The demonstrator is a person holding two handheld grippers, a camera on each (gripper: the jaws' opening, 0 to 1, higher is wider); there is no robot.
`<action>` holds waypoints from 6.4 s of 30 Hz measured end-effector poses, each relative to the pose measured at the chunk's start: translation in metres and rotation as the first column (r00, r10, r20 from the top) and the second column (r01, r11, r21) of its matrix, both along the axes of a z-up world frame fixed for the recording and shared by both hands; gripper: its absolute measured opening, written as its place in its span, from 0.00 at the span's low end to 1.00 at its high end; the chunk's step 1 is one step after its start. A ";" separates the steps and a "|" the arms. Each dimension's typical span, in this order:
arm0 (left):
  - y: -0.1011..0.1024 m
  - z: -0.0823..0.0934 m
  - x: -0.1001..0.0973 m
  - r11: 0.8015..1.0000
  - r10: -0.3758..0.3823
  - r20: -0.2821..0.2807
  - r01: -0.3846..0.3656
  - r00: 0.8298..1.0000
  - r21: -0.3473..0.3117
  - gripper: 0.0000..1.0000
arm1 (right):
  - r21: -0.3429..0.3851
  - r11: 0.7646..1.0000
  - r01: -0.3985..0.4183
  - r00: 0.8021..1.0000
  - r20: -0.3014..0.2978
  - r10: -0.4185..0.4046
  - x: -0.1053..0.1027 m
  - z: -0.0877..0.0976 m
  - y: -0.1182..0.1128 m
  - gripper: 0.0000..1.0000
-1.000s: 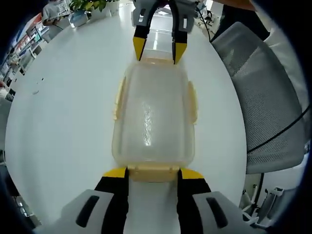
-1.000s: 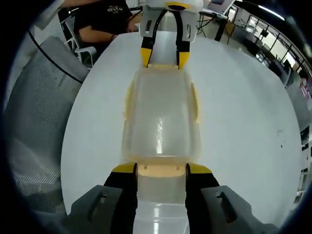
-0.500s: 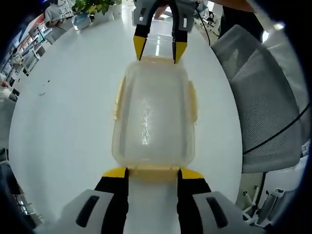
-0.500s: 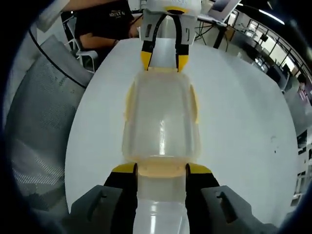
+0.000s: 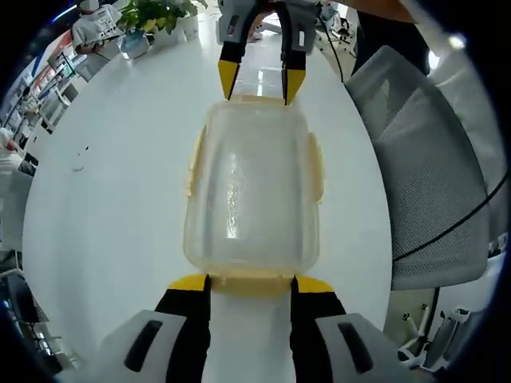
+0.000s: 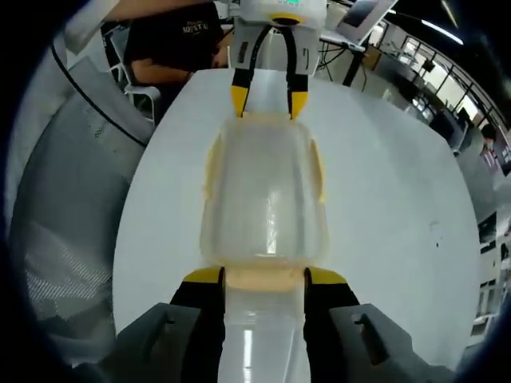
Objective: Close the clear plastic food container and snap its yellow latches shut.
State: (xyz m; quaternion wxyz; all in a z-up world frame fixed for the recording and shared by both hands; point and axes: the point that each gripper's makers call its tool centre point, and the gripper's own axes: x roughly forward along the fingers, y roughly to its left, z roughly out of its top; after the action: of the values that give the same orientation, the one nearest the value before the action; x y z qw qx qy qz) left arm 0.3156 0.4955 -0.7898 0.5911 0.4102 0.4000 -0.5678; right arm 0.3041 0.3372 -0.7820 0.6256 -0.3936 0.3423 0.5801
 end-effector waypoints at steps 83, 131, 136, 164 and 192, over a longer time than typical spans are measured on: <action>-0.215 0.010 -0.003 0.989 -0.146 -0.035 0.147 0.989 0.013 0.34 | -0.091 0.986 0.136 0.987 -0.071 -0.143 -0.024 0.005 -0.211 0.34; -0.211 0.005 -0.009 0.990 -0.138 -0.065 0.140 0.988 0.028 0.35 | -0.111 0.988 0.108 0.992 -0.060 -0.115 -0.026 -0.001 -0.208 0.35; -0.211 0.004 -0.009 0.990 -0.137 -0.068 0.139 0.988 0.027 0.35 | -0.113 0.988 0.106 0.991 -0.065 -0.114 -0.026 -0.001 -0.208 0.36; -0.197 -0.006 -0.005 0.989 -0.133 -0.037 0.135 0.990 0.060 0.31 | -0.152 0.978 0.142 0.986 -0.067 -0.154 -0.025 -0.013 -0.217 0.27; -0.148 0.000 0.009 0.995 0.067 -0.053 -0.062 0.996 0.078 0.35 | -0.065 0.940 0.335 0.938 -0.066 -0.339 -0.019 0.001 -0.228 0.27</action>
State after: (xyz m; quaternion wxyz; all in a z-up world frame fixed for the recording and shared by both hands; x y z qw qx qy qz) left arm 0.3242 0.3479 -0.7901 0.5815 0.4033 0.4509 -0.5440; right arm 0.2853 0.1094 -0.7807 0.6917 -0.3233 0.4435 0.4694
